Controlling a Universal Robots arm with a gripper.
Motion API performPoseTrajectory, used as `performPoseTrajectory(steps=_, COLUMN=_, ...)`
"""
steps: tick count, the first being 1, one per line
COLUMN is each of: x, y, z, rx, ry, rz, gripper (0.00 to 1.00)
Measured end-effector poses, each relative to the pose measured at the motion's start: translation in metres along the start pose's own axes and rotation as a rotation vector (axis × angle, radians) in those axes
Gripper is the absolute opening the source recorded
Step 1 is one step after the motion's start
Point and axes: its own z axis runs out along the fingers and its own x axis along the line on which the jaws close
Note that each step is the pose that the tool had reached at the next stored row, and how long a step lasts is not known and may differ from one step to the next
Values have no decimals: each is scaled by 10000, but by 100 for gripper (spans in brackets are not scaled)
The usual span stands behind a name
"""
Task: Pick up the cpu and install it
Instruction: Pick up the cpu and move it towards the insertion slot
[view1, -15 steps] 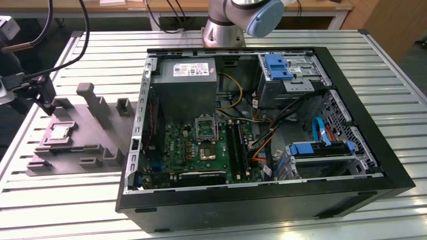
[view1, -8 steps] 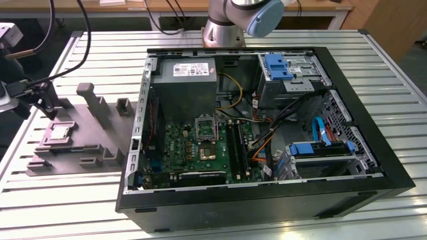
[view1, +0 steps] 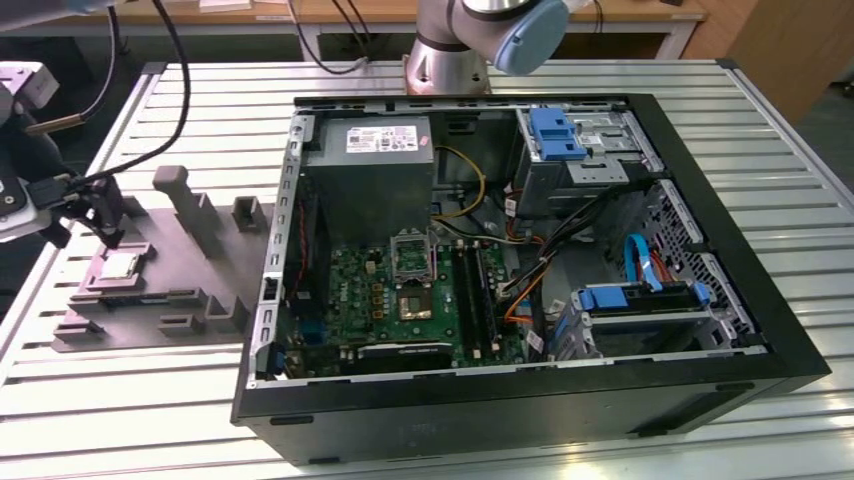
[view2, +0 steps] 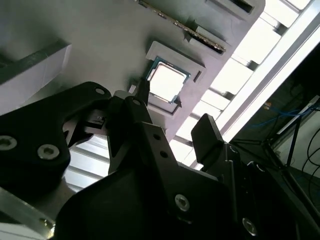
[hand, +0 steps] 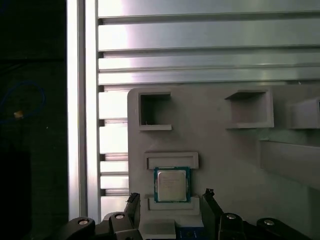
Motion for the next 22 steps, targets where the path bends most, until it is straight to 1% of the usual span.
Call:
performPoseTrajectory(steps=5, x=-33, y=-3, z=85, rx=-1, ry=-1, rz=13, gripper=60)
performPoseTrajectory(steps=14, x=-49, y=-10, z=233, rx=-1, ry=-2, rz=22, gripper=60)
performPoseTrajectory(steps=17, x=-49, y=-11, z=256, rx=-2, ry=0, rz=29, gripper=60)
performPoseTrajectory(steps=22, x=-50, y=-11, z=269, rx=-28, ry=-2, rz=29, gripper=60)
